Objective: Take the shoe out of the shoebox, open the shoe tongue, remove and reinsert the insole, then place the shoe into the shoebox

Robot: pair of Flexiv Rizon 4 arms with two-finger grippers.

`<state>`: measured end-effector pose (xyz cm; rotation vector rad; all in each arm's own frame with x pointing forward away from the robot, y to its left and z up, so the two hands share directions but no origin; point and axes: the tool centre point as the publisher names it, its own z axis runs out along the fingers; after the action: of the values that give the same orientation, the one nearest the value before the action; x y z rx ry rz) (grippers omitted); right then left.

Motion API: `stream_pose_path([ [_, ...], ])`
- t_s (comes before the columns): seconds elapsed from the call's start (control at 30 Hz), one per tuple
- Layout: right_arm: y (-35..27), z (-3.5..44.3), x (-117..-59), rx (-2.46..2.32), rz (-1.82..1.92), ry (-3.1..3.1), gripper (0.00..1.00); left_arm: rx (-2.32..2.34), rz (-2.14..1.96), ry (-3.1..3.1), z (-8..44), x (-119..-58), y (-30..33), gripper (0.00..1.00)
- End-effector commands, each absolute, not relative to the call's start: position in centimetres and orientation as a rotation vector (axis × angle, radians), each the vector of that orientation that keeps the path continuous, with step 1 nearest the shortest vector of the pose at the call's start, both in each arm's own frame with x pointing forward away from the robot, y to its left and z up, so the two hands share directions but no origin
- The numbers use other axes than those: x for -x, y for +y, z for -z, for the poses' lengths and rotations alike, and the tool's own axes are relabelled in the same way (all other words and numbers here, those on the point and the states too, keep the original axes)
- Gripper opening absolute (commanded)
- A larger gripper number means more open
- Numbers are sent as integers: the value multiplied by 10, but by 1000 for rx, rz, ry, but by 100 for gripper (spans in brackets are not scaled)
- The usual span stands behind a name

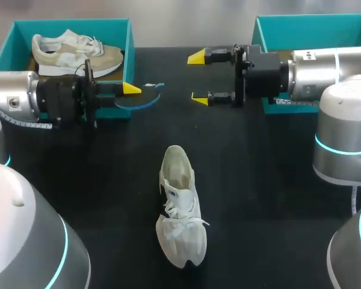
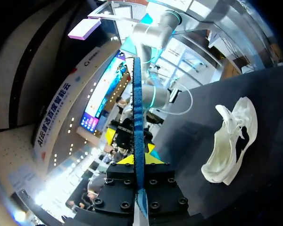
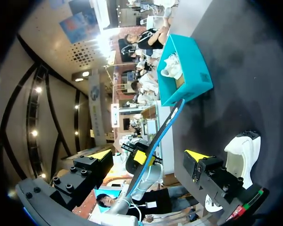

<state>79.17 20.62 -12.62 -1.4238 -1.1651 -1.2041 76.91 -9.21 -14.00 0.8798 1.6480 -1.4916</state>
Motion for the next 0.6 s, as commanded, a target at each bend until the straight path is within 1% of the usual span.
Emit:
stream_pose_path([
  [0.03, 208, 126, -791, 1429, 1201, -1166, 100, -884, 1493, 1647, 140, -771, -93, 0],
  [0.1, 208, 126, -791, 1429, 1201, -1166, 100, -884, 1493, 1647, 140, -771, -93, 0],
  [0.23, 208, 126, -791, 1429, 1201, -1166, 100, -748, 1580, 1890, 138, -769, -101, 0],
  [0.33, 208, 126, -791, 1429, 1201, -1166, 100, -583, 1781, 2061, 135, -770, -101, 0],
  [0.43, 208, 126, -791, 1429, 1201, -1166, 100, -283, 1978, 2318, 142, -780, -98, 0],
  [0.6, 208, 126, -791, 1429, 1201, -1166, 100, -295, 1953, 2353, 144, -781, -98, 0],
])
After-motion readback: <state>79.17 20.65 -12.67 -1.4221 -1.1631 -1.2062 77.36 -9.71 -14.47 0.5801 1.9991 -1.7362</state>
